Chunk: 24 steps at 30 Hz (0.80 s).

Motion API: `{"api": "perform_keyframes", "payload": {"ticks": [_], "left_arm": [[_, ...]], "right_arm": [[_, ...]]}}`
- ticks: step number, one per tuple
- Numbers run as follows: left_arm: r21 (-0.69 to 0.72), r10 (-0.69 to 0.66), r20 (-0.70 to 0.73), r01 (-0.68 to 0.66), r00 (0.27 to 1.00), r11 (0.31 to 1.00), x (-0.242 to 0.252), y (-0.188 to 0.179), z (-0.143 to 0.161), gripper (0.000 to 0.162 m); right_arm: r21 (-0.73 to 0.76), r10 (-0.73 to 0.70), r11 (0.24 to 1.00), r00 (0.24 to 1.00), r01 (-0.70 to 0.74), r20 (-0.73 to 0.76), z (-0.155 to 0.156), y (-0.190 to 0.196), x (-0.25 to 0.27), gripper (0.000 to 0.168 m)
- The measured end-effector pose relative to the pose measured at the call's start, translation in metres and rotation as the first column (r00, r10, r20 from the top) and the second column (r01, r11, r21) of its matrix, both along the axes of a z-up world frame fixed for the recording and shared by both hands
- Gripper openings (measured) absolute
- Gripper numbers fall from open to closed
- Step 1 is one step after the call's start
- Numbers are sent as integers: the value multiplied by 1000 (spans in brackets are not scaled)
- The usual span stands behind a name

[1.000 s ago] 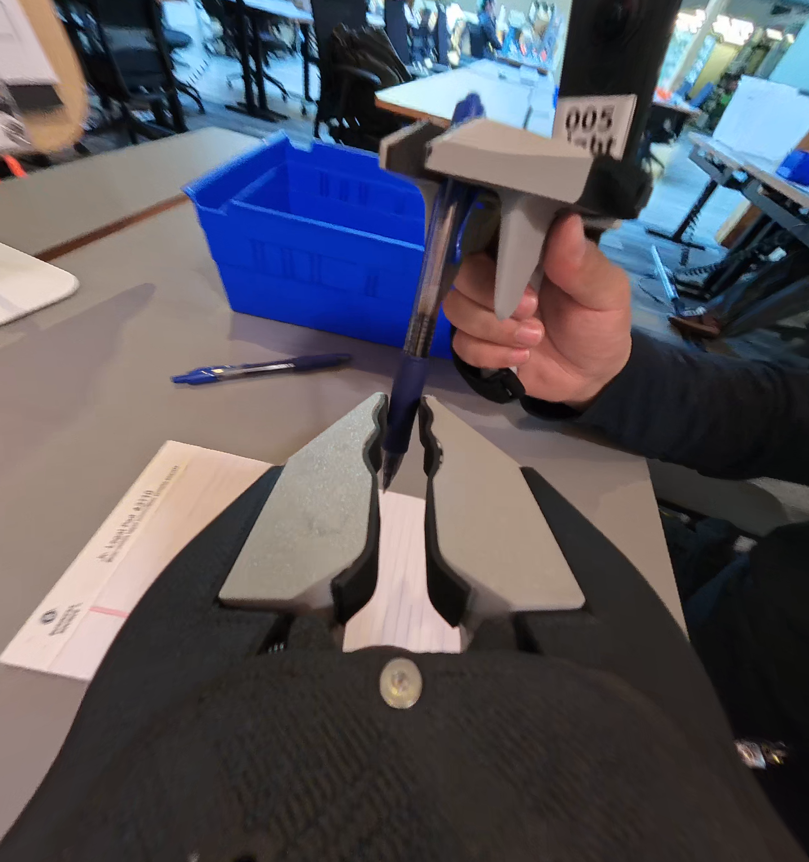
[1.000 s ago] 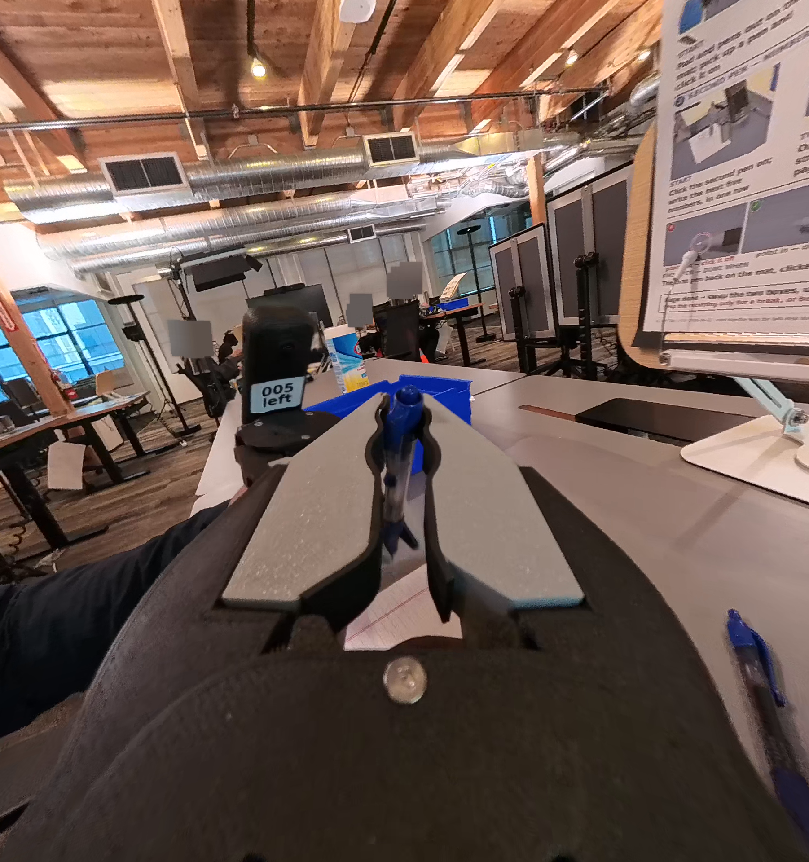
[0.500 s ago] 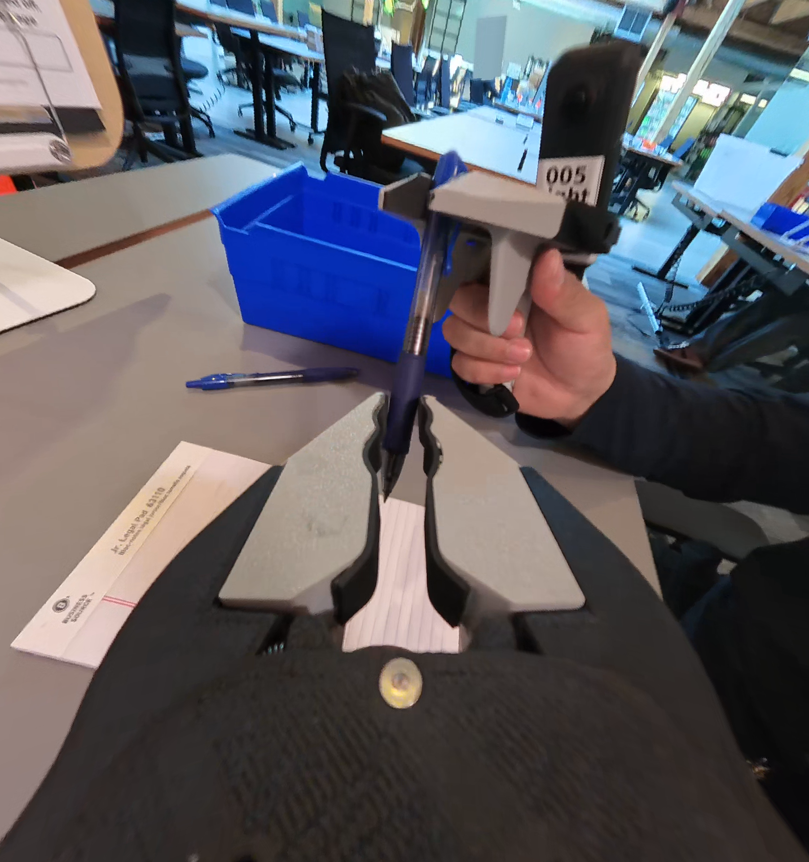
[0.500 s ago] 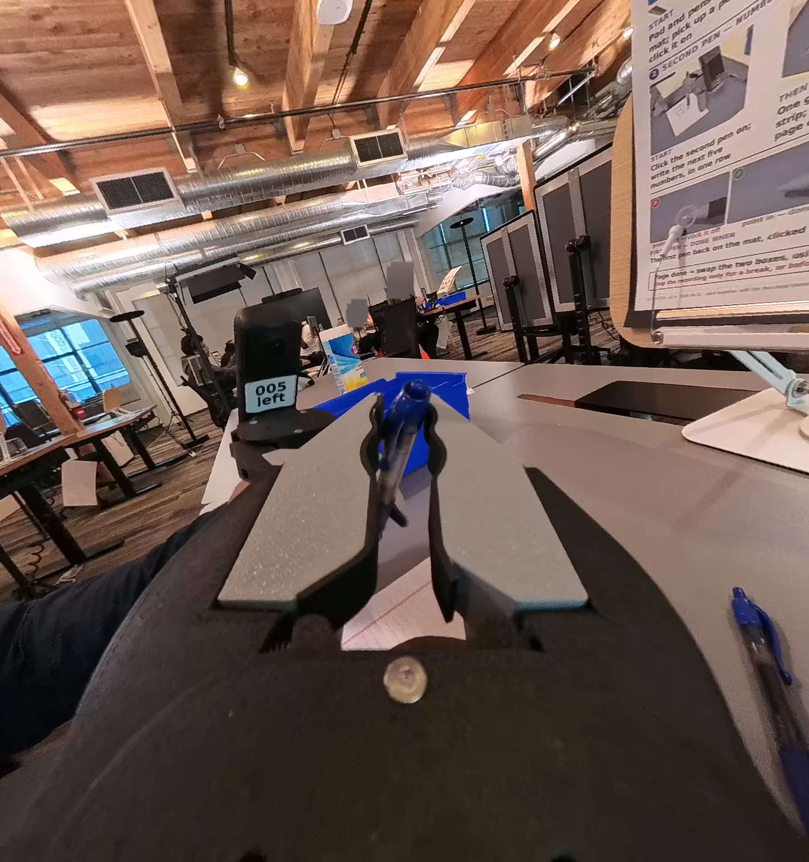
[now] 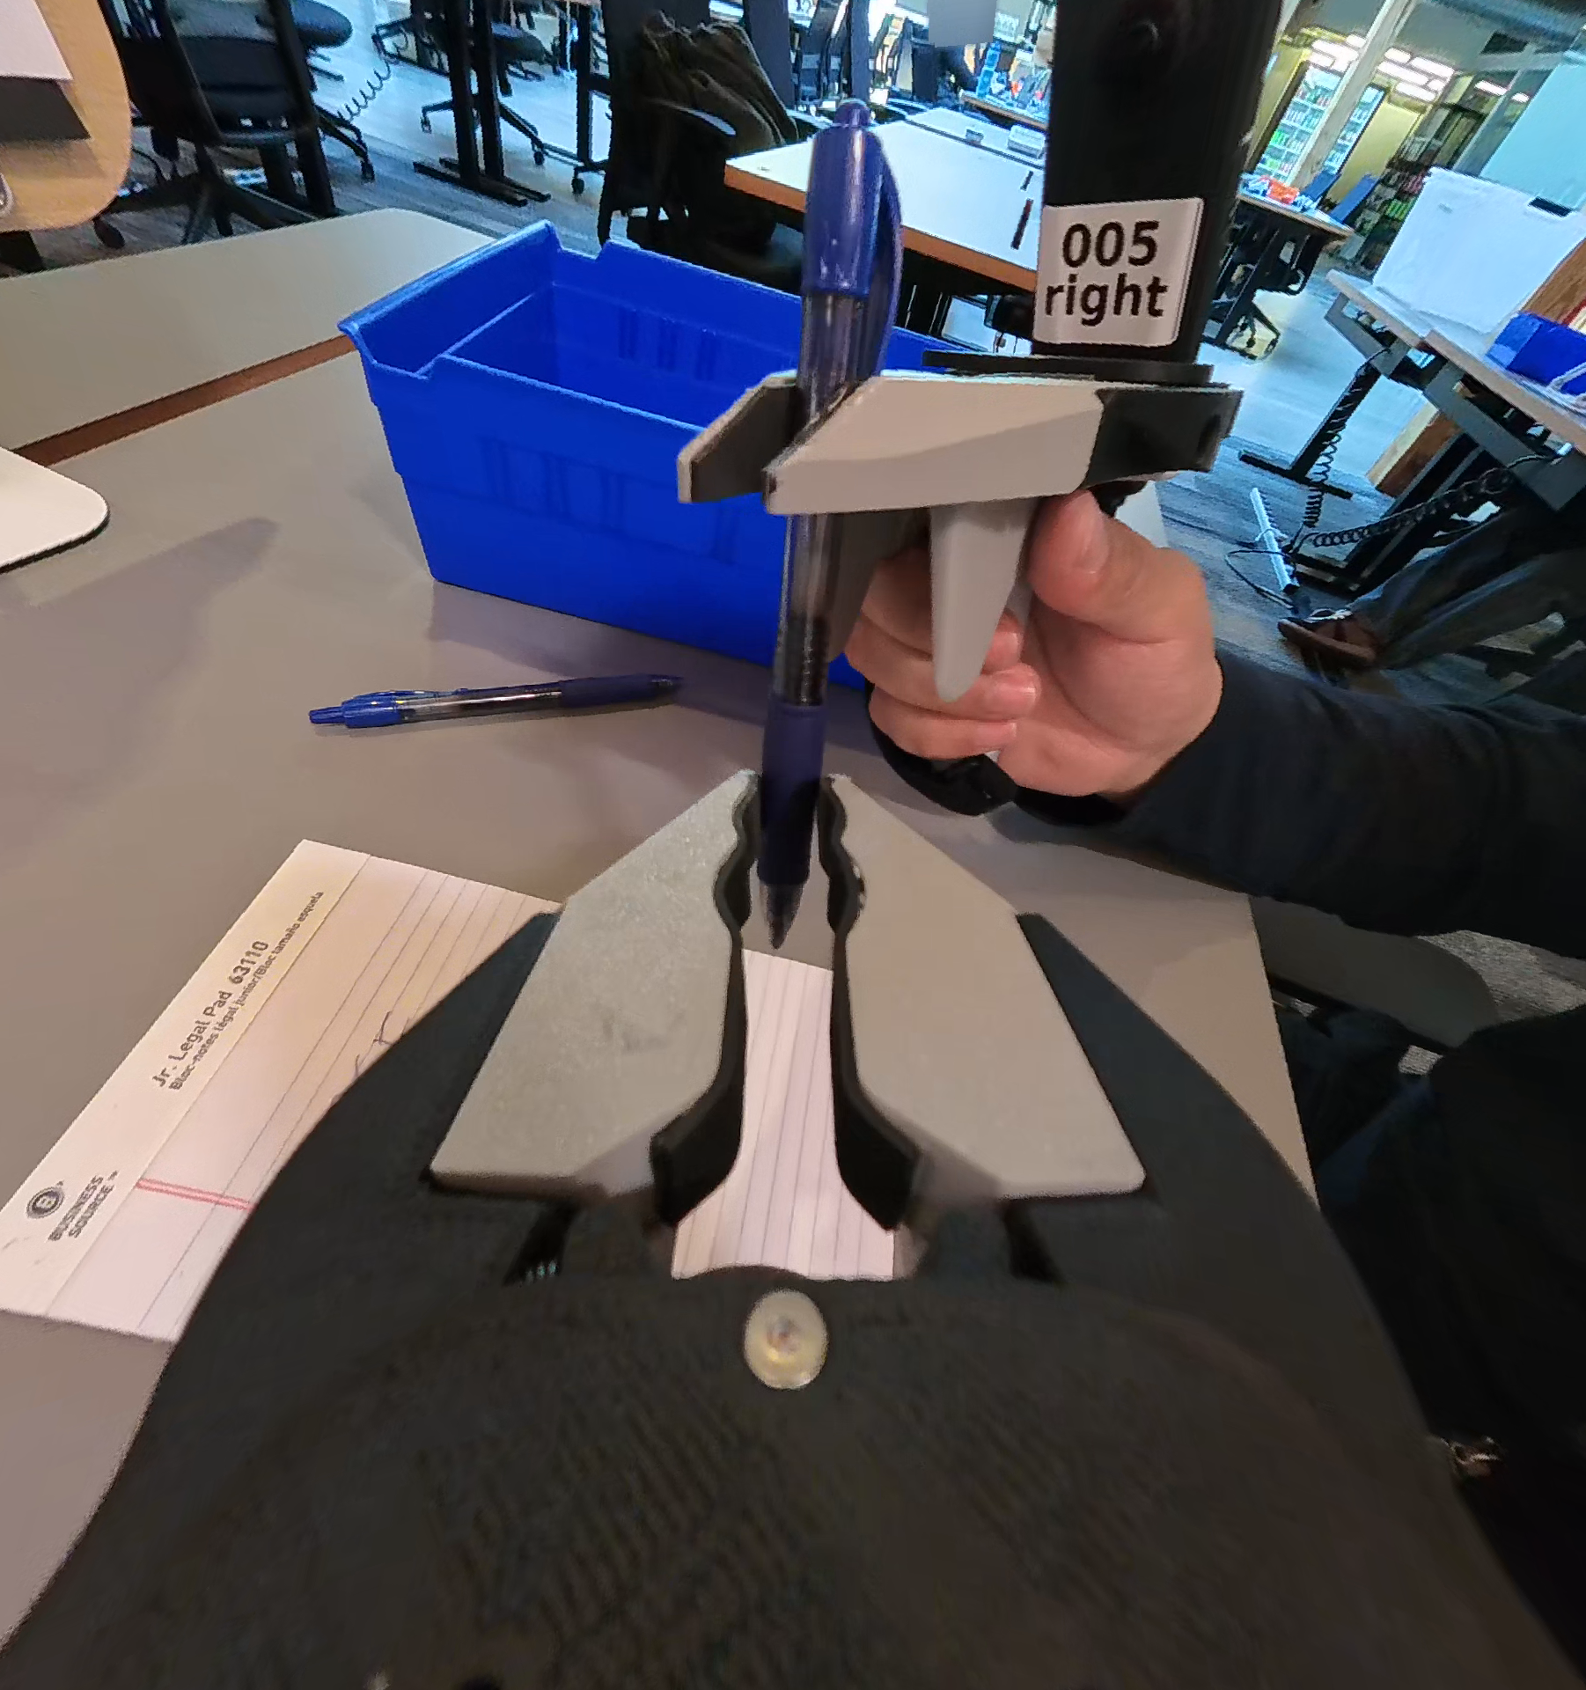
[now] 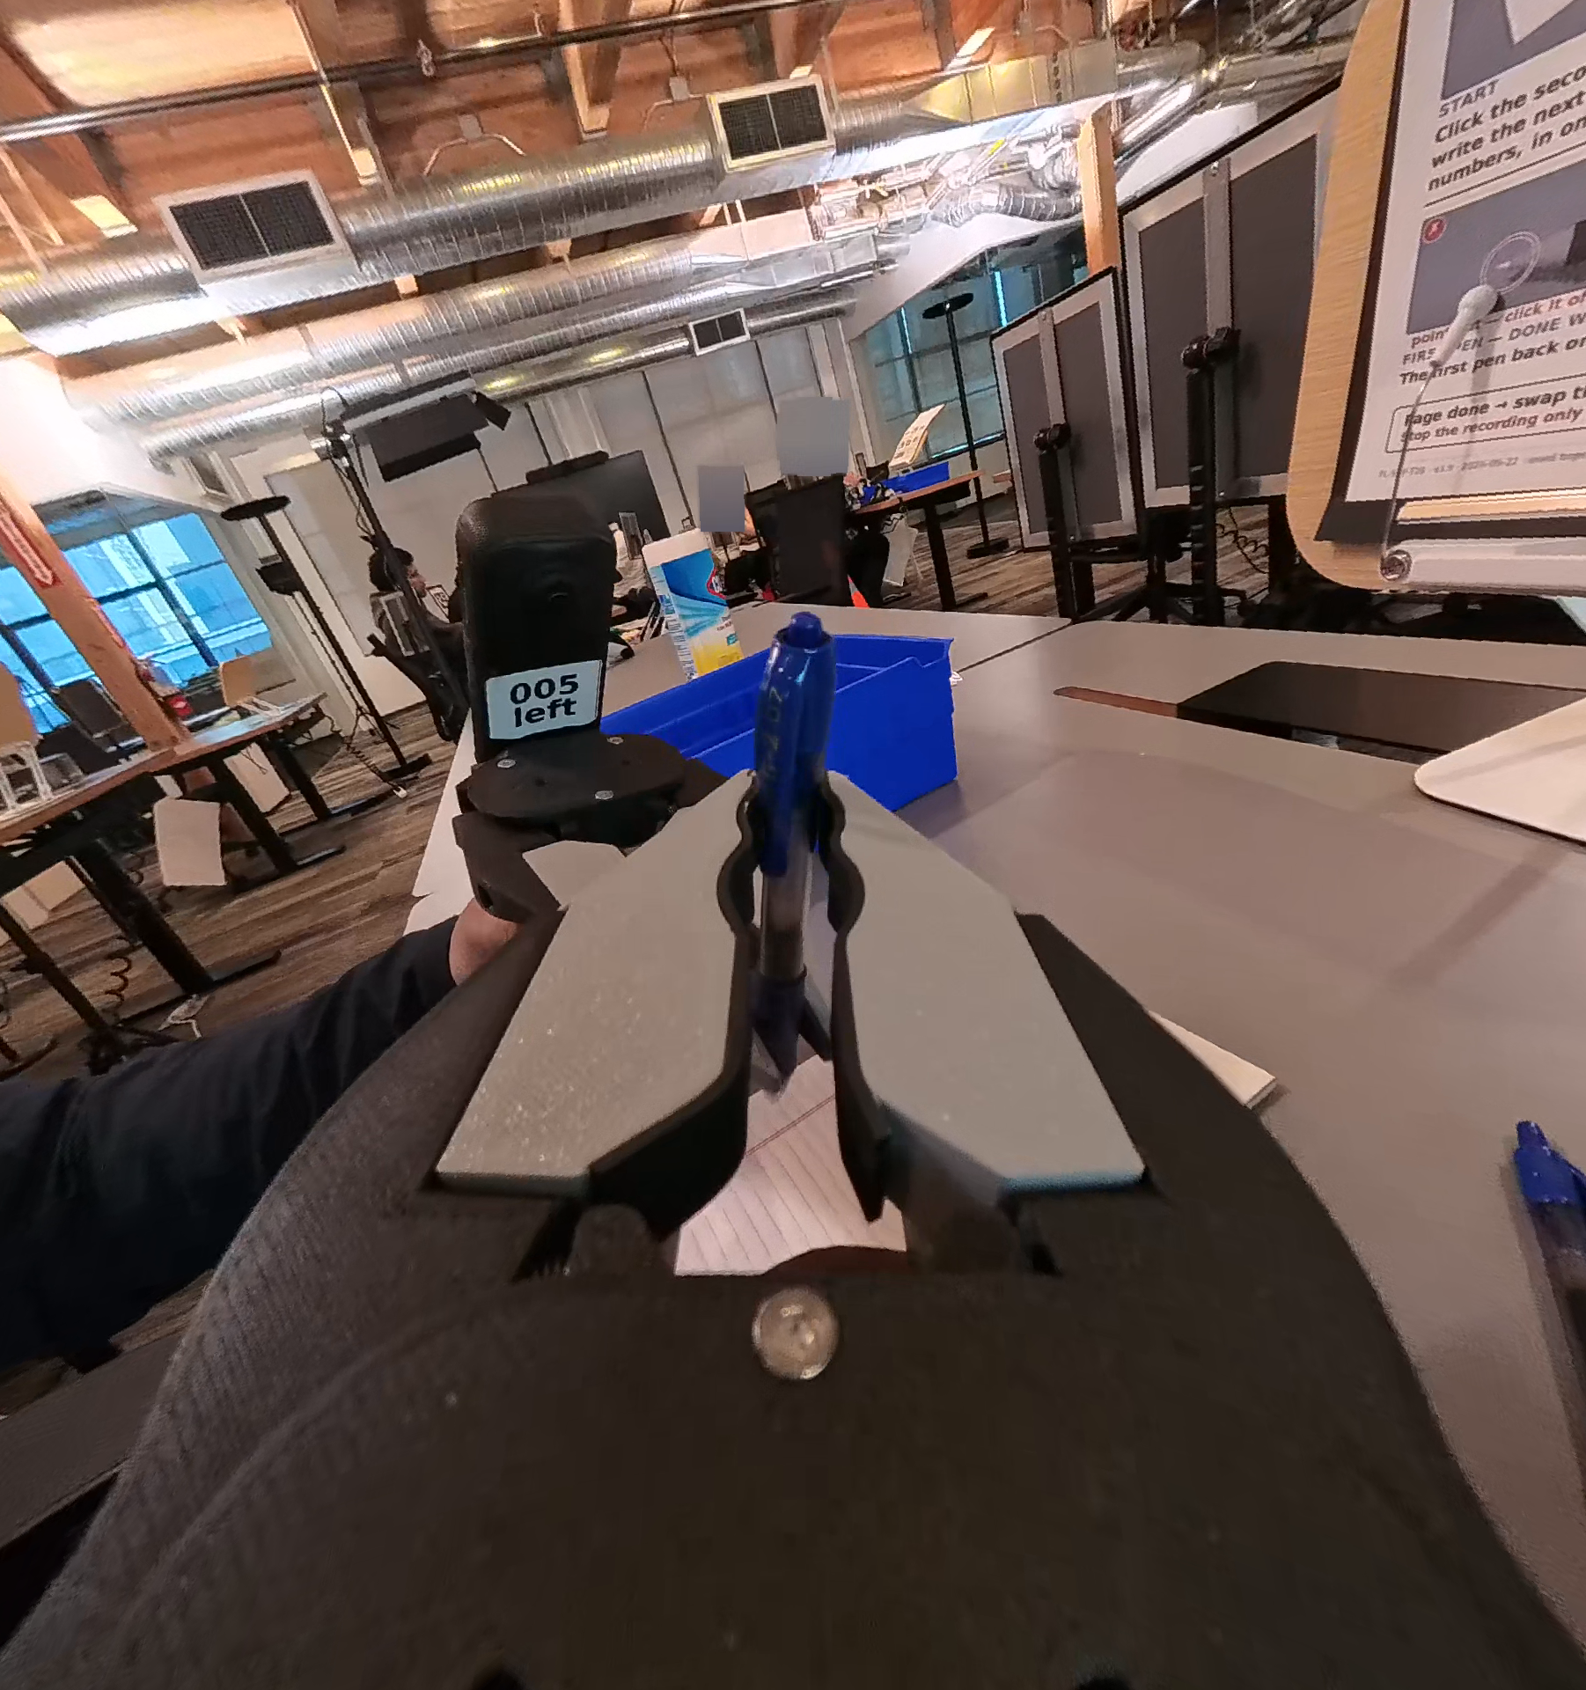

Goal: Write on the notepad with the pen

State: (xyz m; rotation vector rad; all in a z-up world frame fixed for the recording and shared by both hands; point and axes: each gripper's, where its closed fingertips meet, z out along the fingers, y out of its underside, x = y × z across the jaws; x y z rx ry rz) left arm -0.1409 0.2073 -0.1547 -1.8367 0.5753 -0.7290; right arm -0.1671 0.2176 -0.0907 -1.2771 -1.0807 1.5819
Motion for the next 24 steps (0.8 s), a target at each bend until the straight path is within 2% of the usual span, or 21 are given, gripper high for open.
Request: {"api": "perform_keyframes", "payload": {"ticks": [10,16,21,24], "left_arm": [[-28,-15,-31,14,999,1000,5,0,-9,9],[-36,20,-6,-20,1000,999,-5,3,-8,8],[-74,-3,-42,0,999,997,-3,0,-17,8],[-84,-14,-76,8,997,996,-2,-1,-22,8]], "right_arm": [[4,28,1000,997,-29,67,-13,-6,-8,7],[1,-57,998,998,57,38,-7,11,-2,15],[70,-182,980,982,186,-57,13,26,13,8],[81,-208,973,973,217,-105,23,30,21,0]]}}
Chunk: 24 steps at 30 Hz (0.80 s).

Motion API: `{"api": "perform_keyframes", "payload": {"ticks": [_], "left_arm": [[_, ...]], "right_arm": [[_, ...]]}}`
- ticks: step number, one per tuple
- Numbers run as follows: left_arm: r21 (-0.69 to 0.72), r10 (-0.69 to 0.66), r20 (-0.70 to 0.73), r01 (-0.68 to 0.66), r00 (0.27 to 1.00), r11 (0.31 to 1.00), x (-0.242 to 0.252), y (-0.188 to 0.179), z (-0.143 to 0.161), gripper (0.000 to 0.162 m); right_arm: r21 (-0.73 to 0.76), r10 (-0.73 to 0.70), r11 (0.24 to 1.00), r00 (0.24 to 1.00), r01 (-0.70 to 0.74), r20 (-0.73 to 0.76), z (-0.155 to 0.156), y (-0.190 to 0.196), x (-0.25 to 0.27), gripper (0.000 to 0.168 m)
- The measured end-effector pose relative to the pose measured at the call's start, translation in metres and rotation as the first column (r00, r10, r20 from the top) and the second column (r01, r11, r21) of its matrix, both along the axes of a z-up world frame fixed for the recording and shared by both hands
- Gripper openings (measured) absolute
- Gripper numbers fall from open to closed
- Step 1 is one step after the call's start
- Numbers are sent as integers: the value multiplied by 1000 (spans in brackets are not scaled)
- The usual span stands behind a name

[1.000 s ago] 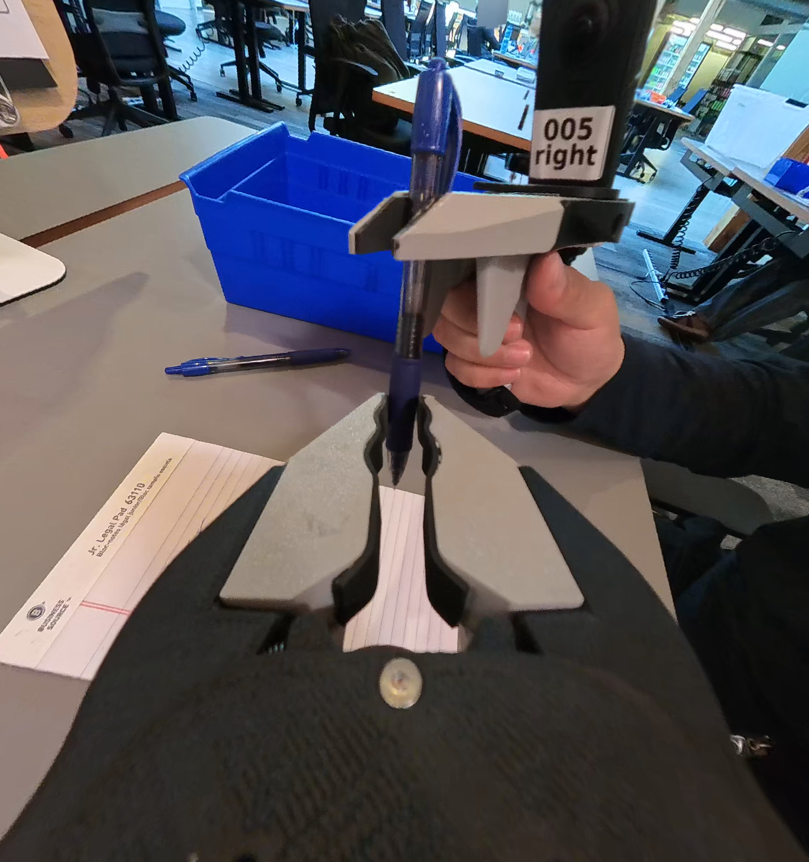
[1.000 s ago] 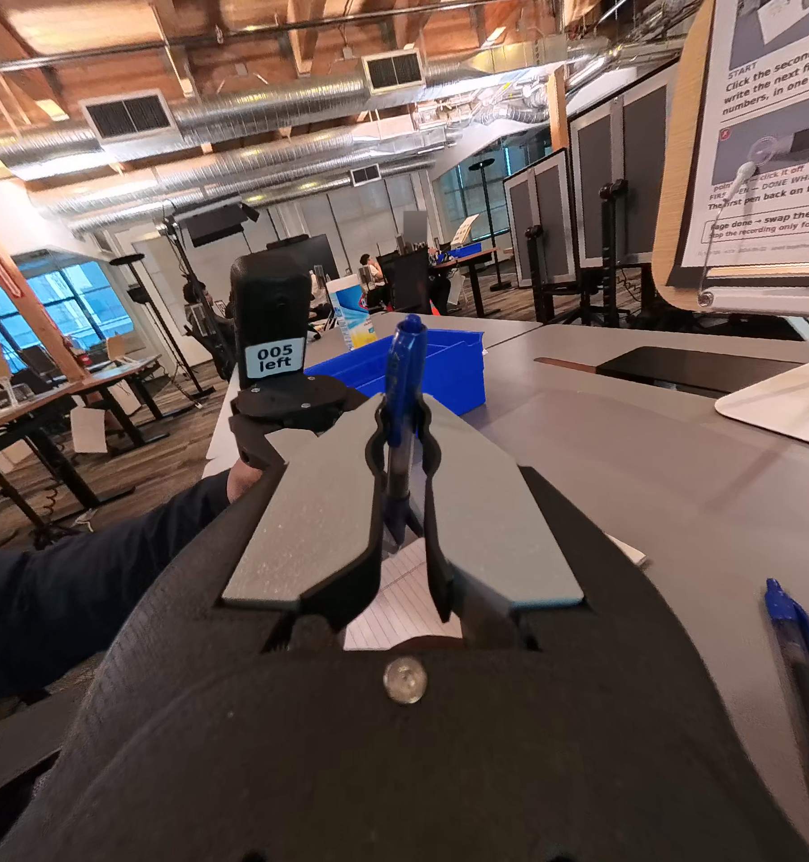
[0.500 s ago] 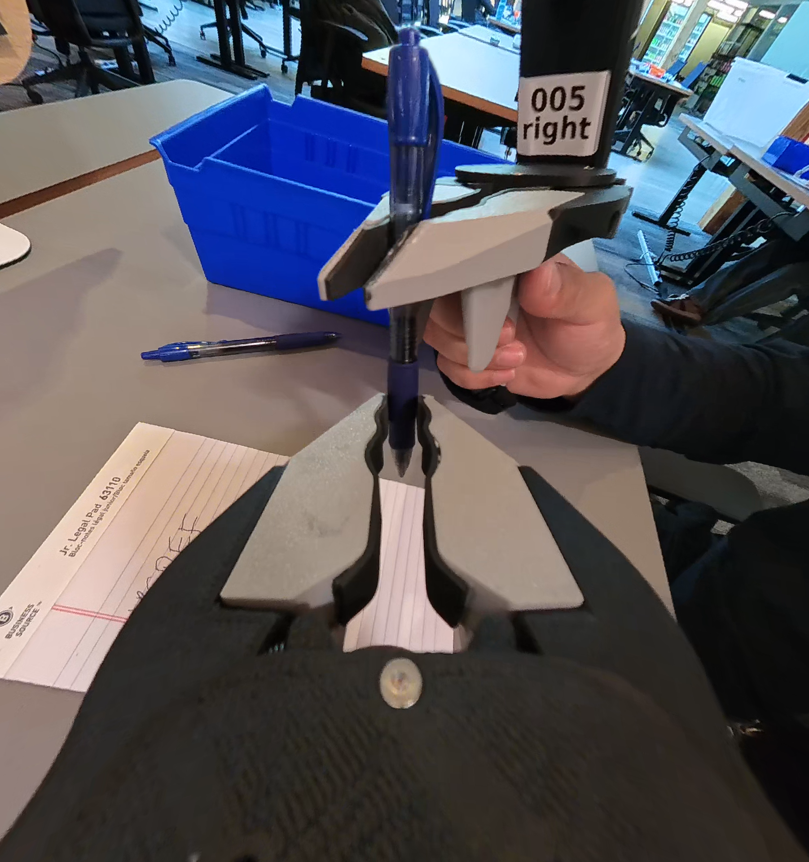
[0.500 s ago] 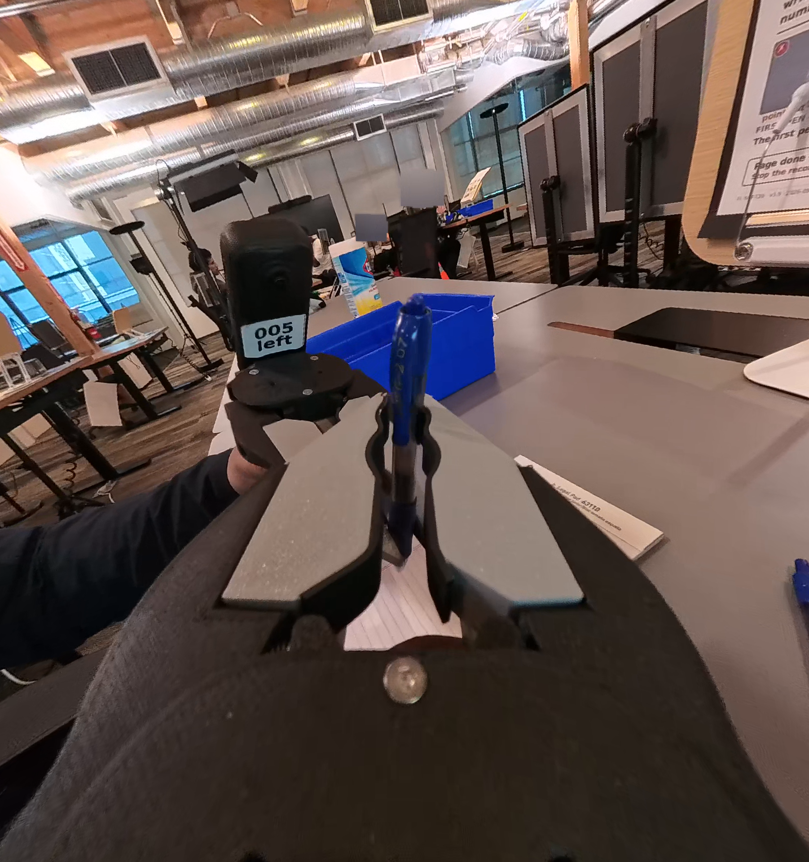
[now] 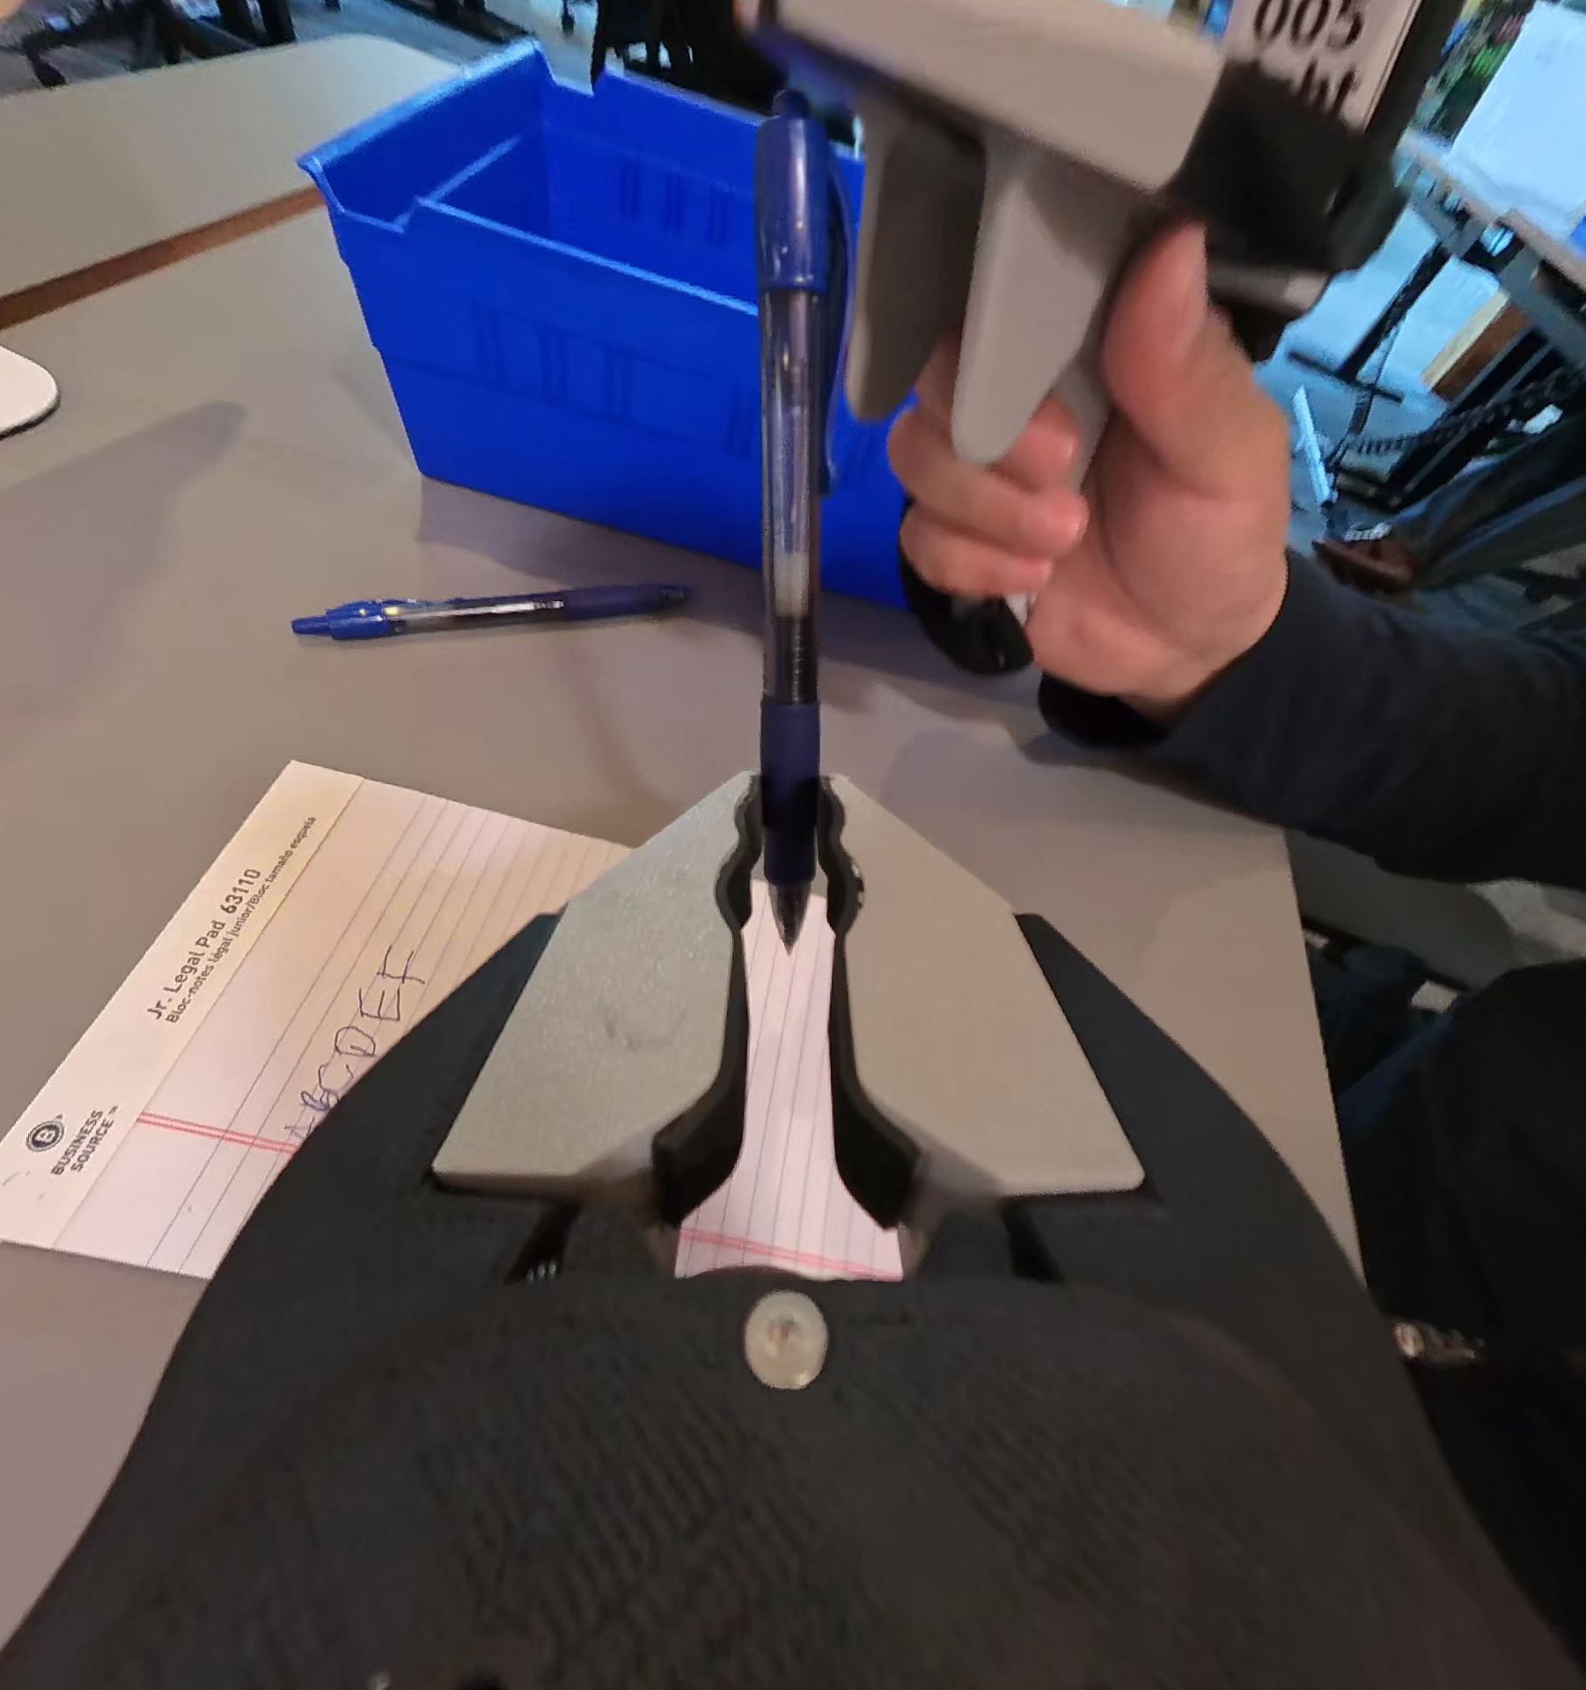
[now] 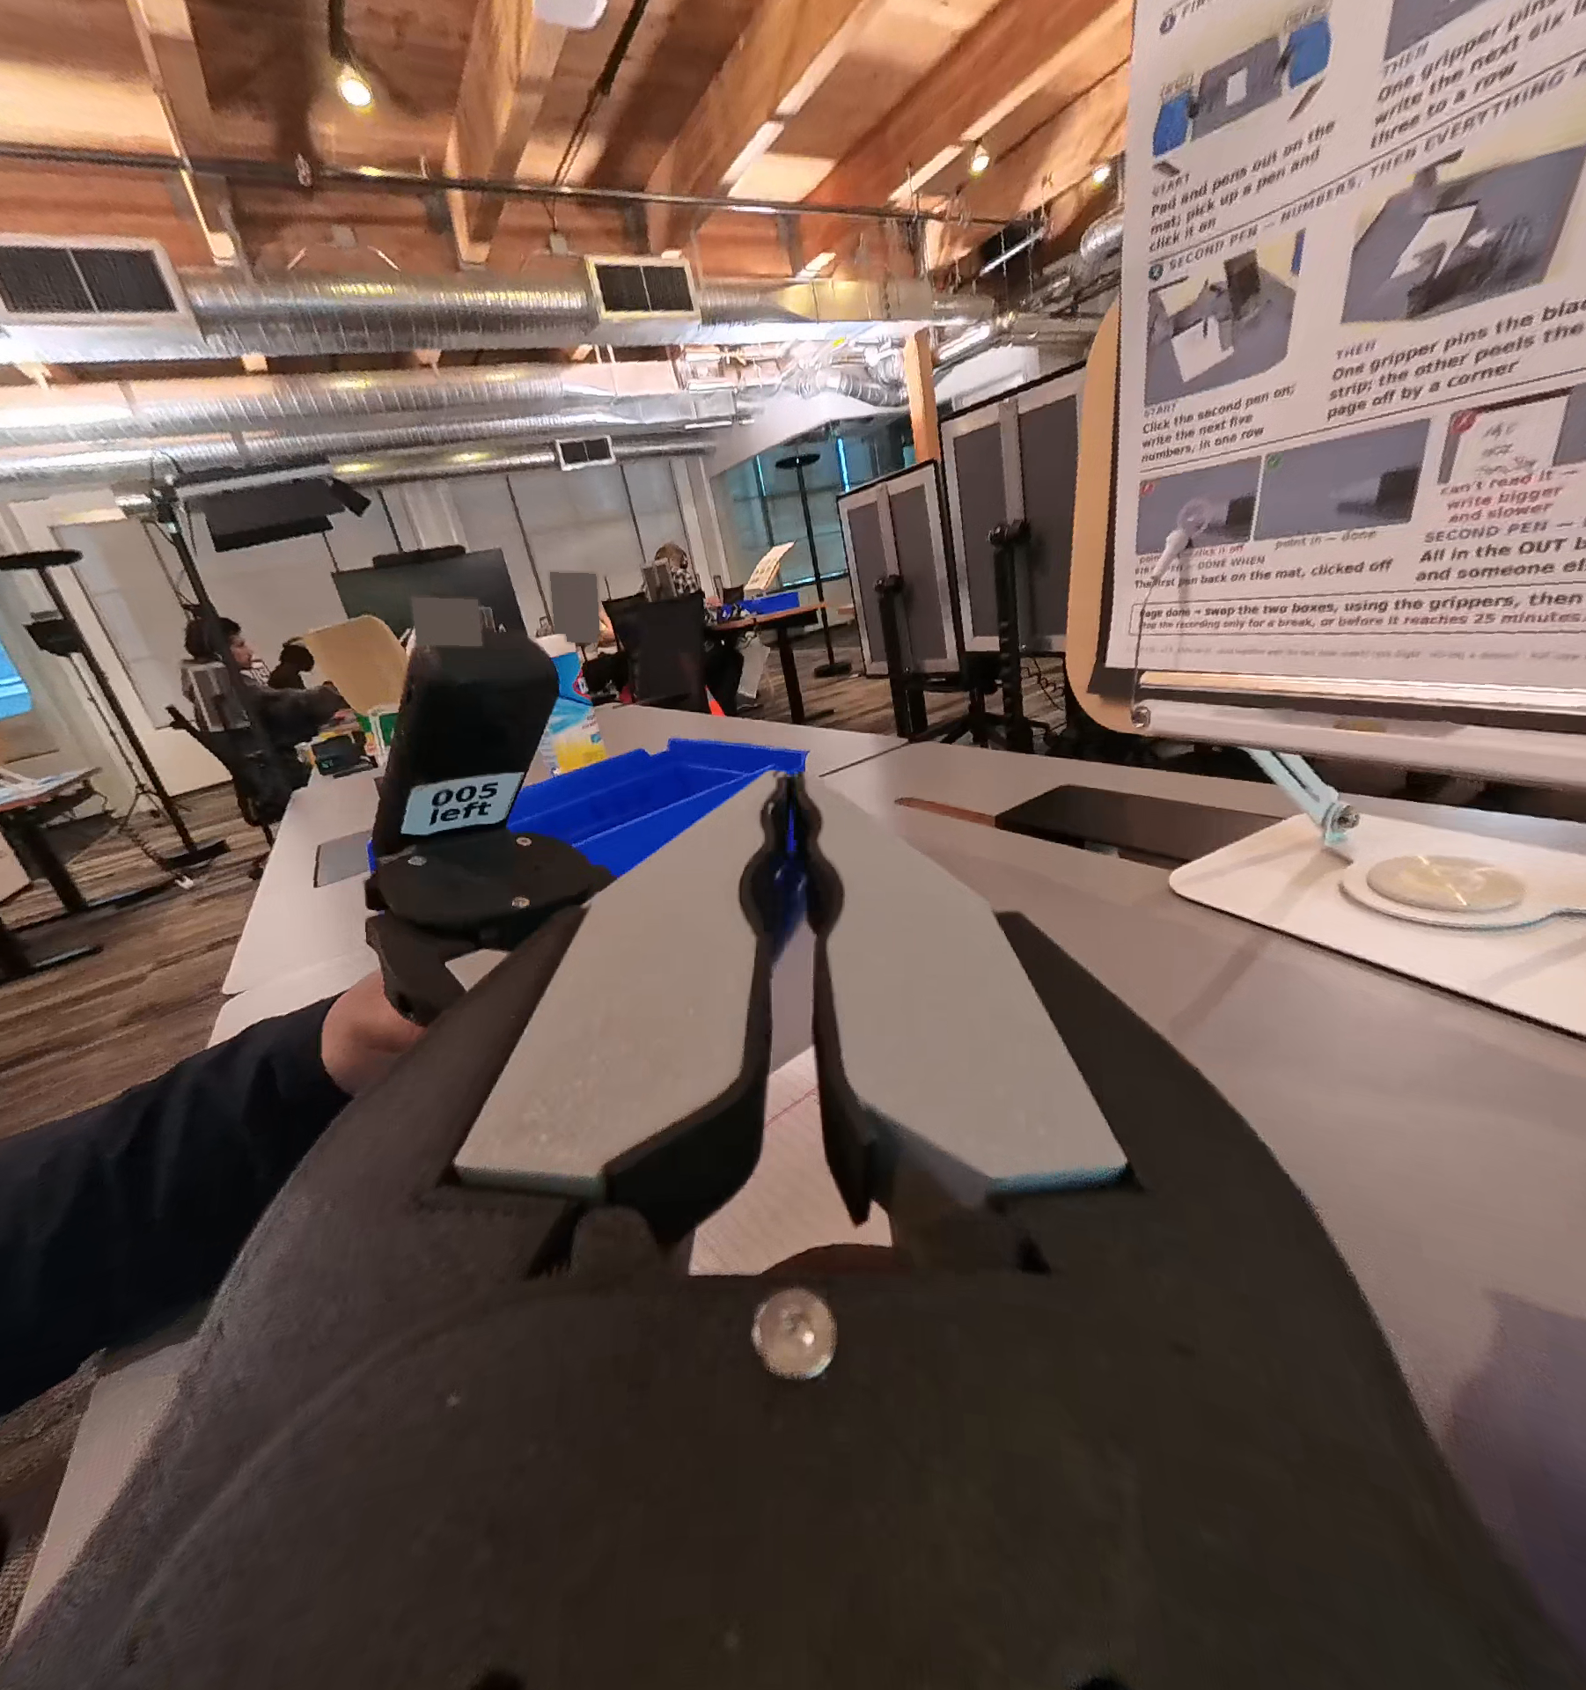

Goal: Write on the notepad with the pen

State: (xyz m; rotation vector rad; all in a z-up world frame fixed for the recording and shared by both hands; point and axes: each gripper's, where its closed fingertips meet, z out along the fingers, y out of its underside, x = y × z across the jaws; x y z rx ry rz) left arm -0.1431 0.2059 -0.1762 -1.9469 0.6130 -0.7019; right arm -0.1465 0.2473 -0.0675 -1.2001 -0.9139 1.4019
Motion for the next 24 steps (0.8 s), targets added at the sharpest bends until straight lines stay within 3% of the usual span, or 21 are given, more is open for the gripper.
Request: {"api": "perform_keyframes", "payload": {"ticks": [5,9,10,11,12,13,14,15,16,17,21,24], "left_arm": [[-2,-22,-55,22,998,1000,2,-4,-5,8],[2,-25,-72,25,997,1000,-1,-7,-4,8],[15,-16,-70,17,997,1000,-2,-6,-1,8],[43,-6,-52,9,999,999,-1,-5,6,8],[66,-17,-25,19,1000,998,4,-7,15,8],[79,-33,-19,35,999,996,7,-10,21,6],[83,-20,-56,24,998,996,4,-11,17,8],[68,-3,-59,7,998,998,-1,-10,17,8],[47,15,-82,-12,996,999,-8,-8,12,8],[22,34,-109,-32,993,999,-15,-6,4,8],[-21,54,-151,-58,987,998,-21,-1,-13,8],[-15,43,-197,-47,979,999,-14,-1,-18,8]], "right_arm": [[31,-46,998,999,47,-22,14,9,10,0],[171,-294,930,937,326,-190,68,27,59,0],[175,-273,940,954,292,-128,62,24,50,0],[156,-148,979,981,128,124,17,10,12,0],[96,28,992,903,-76,428,-50,-19,-22,0],[117,44,986,852,-122,521,-83,-33,-38,0],[218,-65,975,882,-43,467,-73,-29,-41,0],[286,-174,955,931,80,322,-35,-19,-32,0],[275,-250,940,958,204,142,6,-6,-15,0],[233,-279,937,959,261,50,27,5,-2,0],[211,-269,945,961,250,68,32,23,10,0],[218,-266,941,964,257,9,63,27,28,0]]}}
